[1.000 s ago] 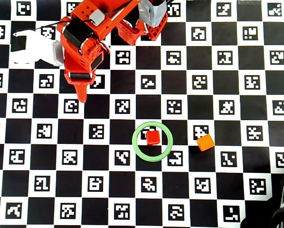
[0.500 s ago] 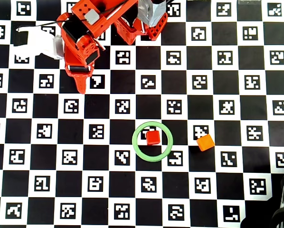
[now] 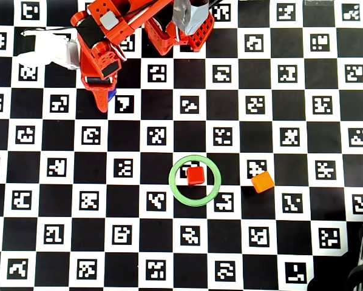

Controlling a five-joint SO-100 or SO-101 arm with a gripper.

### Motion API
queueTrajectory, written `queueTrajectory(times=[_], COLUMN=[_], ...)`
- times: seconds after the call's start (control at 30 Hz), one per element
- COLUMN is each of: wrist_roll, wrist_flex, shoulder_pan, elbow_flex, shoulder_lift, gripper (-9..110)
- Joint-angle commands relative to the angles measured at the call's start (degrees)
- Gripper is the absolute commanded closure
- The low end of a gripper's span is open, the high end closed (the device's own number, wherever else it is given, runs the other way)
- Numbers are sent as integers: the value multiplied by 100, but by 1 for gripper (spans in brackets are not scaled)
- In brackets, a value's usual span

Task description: Grab the red cube then put it in the green circle then put the blue cube on top and finally the orange cube on top

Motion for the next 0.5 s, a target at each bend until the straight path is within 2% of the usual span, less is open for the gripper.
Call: queueTrajectory(times=[0.0, 0.47], wrist_roll=[44, 141], wrist_flex=[-316, -1055], shoulder_pan=[44, 53], elbow_flex=[79, 431], shoulder_lift=[264, -35], gripper=[60, 60])
